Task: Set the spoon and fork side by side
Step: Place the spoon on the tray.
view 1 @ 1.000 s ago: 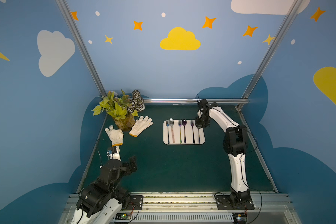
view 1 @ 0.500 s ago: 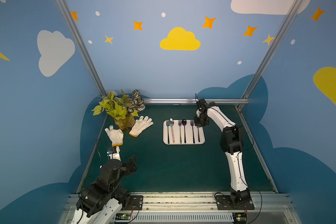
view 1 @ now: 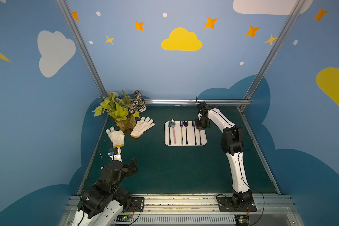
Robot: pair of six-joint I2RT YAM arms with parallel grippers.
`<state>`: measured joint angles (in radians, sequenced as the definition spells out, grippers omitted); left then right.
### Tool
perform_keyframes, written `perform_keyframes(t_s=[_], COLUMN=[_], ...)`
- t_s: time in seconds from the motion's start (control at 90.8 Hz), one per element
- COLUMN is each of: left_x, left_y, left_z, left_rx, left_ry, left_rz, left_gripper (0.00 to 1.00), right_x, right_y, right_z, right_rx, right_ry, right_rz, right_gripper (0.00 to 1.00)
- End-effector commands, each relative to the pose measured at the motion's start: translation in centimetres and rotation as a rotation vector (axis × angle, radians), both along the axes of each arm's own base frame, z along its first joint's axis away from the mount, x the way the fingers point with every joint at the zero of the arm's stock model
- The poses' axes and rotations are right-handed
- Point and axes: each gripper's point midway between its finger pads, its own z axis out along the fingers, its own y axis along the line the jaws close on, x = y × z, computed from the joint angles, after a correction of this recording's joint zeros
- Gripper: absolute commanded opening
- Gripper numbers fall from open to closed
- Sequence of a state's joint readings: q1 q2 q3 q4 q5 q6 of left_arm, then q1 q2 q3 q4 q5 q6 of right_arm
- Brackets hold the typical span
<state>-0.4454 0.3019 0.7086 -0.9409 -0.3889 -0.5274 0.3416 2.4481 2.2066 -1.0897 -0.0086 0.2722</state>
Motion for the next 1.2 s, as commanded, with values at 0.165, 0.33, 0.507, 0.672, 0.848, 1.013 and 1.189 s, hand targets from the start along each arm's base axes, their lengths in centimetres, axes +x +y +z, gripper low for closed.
perform_keyframes(t_s=[0.165,0.33,0.507,0.672,0.848,1.013,1.189], left_x=[0.2,0.2,0.2,0.2,0.2,0.2,0.4], left_y=[-0.2,-0.2,-0.2,-0.3,-0.2,-0.2,-0.4], left_z=[0.0,-0.1,-0.1,-0.1,-0.1,-0.2,-0.4], left_rx=[0.002,0.002,0.000,0.001,0.001,0.004,0.010], left_ry=[-0.001,0.000,0.001,0.003,0.002,0.007,0.026], left_rz=[-0.009,-0.011,-0.010,-0.011,-0.009,-0.006,-0.010], left_gripper=[1.00,1.00,1.00,1.00,1.00,1.00,1.00], right_x=[0.1,0.1,0.4,0.4,0.5,0.6,0.0], right_y=[0.0,-0.1,0.1,0.5,0.8,0.6,-0.1], right_z=[-1.4,-1.4,-0.6,-0.1,1.7,4.9,9.1], right_rx=[-0.004,0.000,0.012,0.021,0.032,0.034,0.027], right_ry=[0.030,0.032,0.015,0.008,-0.024,-0.082,-0.149], right_rz=[-0.020,-0.030,-0.030,-0.015,0.009,0.014,0.021], right_gripper=[0.00,0.05,0.11,0.21,0.29,0.32,0.37])
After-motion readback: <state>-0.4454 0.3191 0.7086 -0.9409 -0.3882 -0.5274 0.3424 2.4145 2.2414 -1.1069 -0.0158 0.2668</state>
